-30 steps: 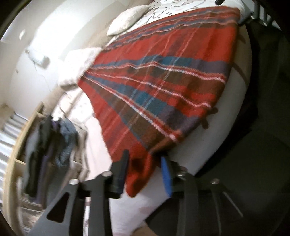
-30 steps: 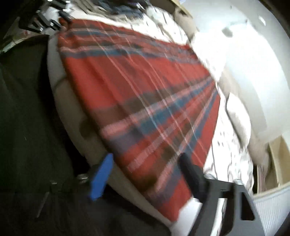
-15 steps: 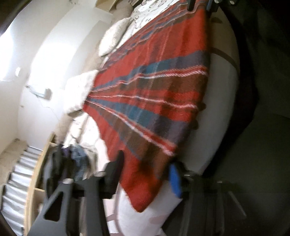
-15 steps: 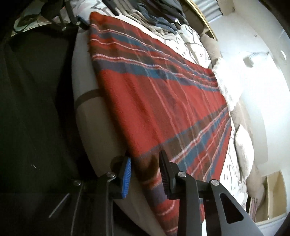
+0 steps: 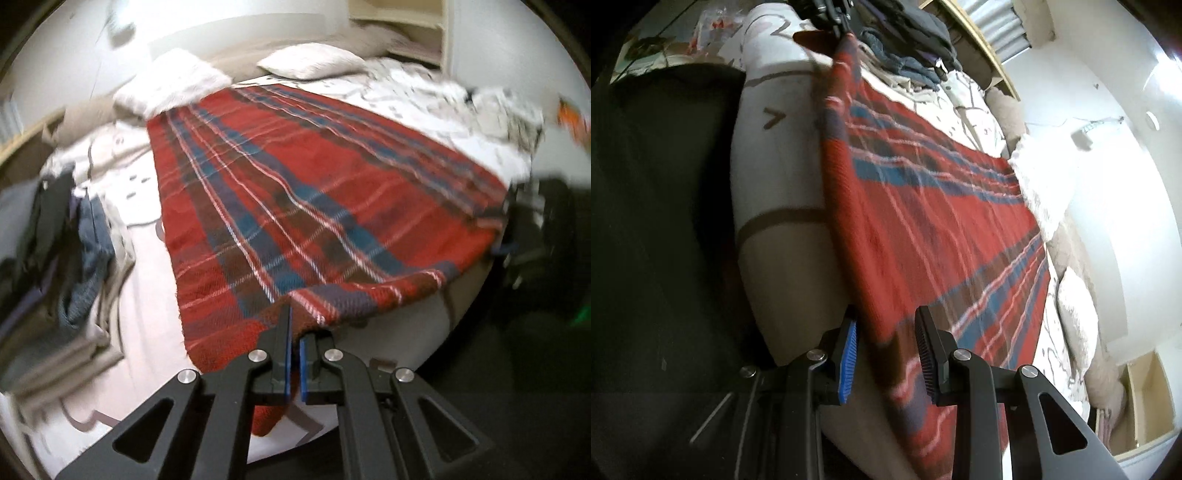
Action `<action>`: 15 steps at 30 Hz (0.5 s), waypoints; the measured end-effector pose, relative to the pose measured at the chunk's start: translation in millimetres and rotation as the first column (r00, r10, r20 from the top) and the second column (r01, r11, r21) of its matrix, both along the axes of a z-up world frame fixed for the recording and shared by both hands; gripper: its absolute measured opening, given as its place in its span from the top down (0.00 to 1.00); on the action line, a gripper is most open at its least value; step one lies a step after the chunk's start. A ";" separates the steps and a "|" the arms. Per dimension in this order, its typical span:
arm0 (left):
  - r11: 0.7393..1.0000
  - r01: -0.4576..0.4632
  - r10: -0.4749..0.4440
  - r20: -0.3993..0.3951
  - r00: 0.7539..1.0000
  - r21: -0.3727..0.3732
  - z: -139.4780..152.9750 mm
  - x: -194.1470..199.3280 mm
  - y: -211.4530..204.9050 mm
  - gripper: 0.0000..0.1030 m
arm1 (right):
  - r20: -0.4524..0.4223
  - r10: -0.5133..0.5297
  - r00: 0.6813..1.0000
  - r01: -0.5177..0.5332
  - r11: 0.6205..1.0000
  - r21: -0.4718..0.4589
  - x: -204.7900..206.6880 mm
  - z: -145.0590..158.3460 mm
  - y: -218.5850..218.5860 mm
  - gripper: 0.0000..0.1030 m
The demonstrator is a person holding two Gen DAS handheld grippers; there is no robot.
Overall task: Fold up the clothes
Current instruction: 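Grasp the fringed edge with the right gripper and lift it with the left gripper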
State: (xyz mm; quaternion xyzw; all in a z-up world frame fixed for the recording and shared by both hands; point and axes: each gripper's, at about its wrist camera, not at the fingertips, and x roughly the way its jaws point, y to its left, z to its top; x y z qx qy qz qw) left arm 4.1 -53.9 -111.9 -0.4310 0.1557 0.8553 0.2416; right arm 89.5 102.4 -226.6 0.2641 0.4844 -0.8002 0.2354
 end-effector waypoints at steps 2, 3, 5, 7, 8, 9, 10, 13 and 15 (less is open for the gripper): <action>0.998 -0.032 0.031 0.028 0.999 0.047 3.0 1.1 -2.2 0.97 | -0.038 -0.016 0.999 0.017 0.999 0.028 -5.3 -7.4 -4.7 0.70; 0.997 -0.047 0.045 0.042 0.998 0.067 4.3 1.7 -3.4 0.97 | -0.065 -0.024 0.998 0.028 0.998 0.050 -6.3 -11.3 -4.6 0.71; 0.997 -0.056 0.053 0.047 0.997 0.061 3.6 3.4 -6.6 0.97 | -0.124 -0.045 0.991 0.058 0.993 0.099 -5.5 -18.1 1.9 0.71; 0.997 -0.057 0.055 0.053 0.997 0.046 0.7 5.3 -11.3 0.97 | -0.161 -0.089 0.983 0.112 0.984 0.141 -2.8 -20.8 18.2 0.71; 0.997 -0.059 0.056 0.058 0.997 0.041 -1.2 7.6 -12.5 0.97 | -0.170 -0.121 0.978 0.149 0.976 0.160 -2.4 -21.3 29.2 0.71; 0.998 -0.055 0.053 0.057 0.997 0.029 -4.2 10.9 -13.4 0.97 | -0.176 -0.152 0.973 0.183 0.967 0.178 -2.5 -21.9 40.1 0.71; 0.999 -0.051 0.050 0.056 0.997 0.017 -7.2 14.1 -14.1 0.97 | -0.182 -0.182 0.966 0.217 0.956 0.195 -2.5 -22.6 51.0 0.71; 0.998 -0.009 0.011 0.037 0.999 -0.064 -19.4 26.6 -7.7 0.97 | -0.201 -0.249 0.947 0.297 0.919 0.260 0.3 -24.5 87.7 0.71; 0.985 0.044 -0.044 0.002 0.999 -0.165 -32.7 39.9 3.4 0.97 | -0.212 -0.261 0.942 0.316 0.903 0.290 2.6 -25.1 103.6 0.71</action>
